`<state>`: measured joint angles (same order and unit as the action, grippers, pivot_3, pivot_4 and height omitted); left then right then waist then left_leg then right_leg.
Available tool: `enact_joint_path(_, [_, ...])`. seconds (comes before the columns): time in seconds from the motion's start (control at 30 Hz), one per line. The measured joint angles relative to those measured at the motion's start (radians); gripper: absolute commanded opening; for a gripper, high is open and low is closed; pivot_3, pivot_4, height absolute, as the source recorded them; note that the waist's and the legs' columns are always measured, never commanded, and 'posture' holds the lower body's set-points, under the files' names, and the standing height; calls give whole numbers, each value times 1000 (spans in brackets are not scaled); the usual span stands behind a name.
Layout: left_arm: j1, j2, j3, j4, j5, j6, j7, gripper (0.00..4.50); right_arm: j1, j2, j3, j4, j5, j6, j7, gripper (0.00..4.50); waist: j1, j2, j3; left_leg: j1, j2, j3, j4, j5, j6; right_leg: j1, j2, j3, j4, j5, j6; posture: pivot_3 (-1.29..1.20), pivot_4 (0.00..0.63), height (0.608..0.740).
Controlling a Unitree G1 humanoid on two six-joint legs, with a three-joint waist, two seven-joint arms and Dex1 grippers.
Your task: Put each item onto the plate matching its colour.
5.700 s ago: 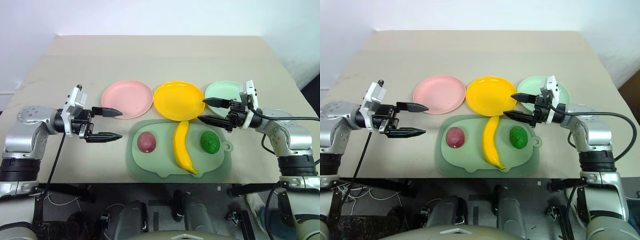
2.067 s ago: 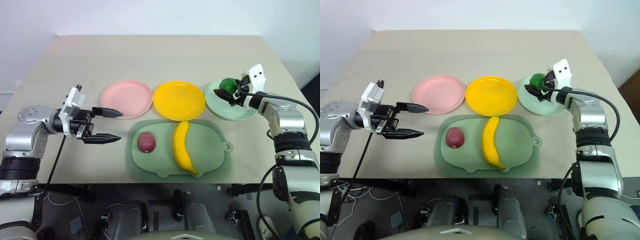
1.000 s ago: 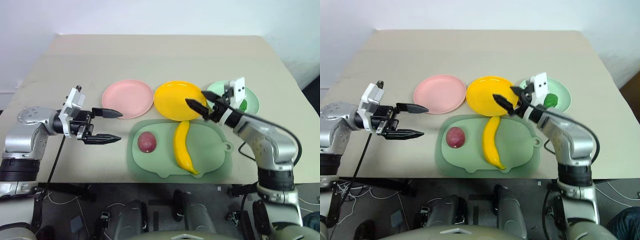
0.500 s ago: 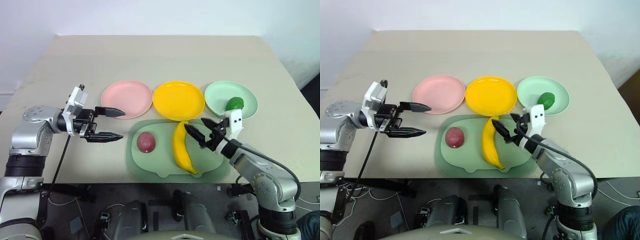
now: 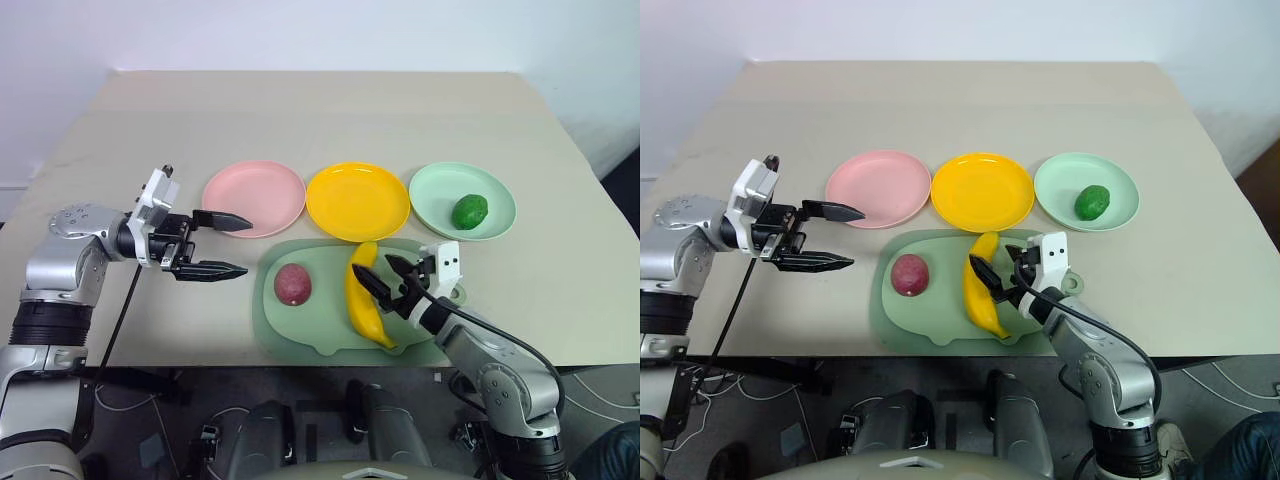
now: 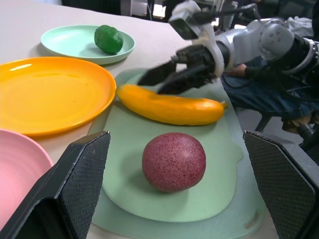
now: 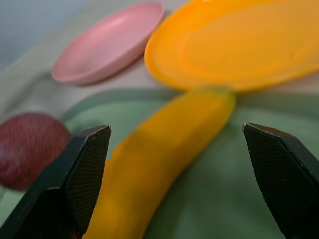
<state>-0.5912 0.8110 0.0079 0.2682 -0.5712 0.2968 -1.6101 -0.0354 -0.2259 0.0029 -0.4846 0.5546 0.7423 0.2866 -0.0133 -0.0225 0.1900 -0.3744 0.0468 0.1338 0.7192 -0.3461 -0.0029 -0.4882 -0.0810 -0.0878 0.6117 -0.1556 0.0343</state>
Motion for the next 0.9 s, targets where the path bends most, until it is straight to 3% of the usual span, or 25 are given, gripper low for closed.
enact_joint_path(0.47, [-3, -1, -14, 8, 0, -1, 0, 4500, -116, -132, 24, -48, 43, 205, 4, 4453, 2, -1, -1, 0, 0, -1, 0, 0, 1, 1, 0, 0, 0, 0, 0, 0, 150, 704])
enact_joint_path(0.8, [-2, -2, -13, 8, 0, 0, 0, 4500, -156, -114, 54, -54, 48, 288, -24, 4453, 2, -1, -1, 0, 0, -1, 0, -1, 1, 1, 0, 0, 0, 0, 0, 0, 150, 704])
enact_joint_path(0.9, [-1, -2, -12, 7, 2, 0, 0, 4500, -154, -97, 57, -41, 50, 287, -21, 3895, 2, -2, -1, 0, 0, -1, 0, 0, 1, 1, 0, 0, 0, 0, 0, 0, 150, 704])
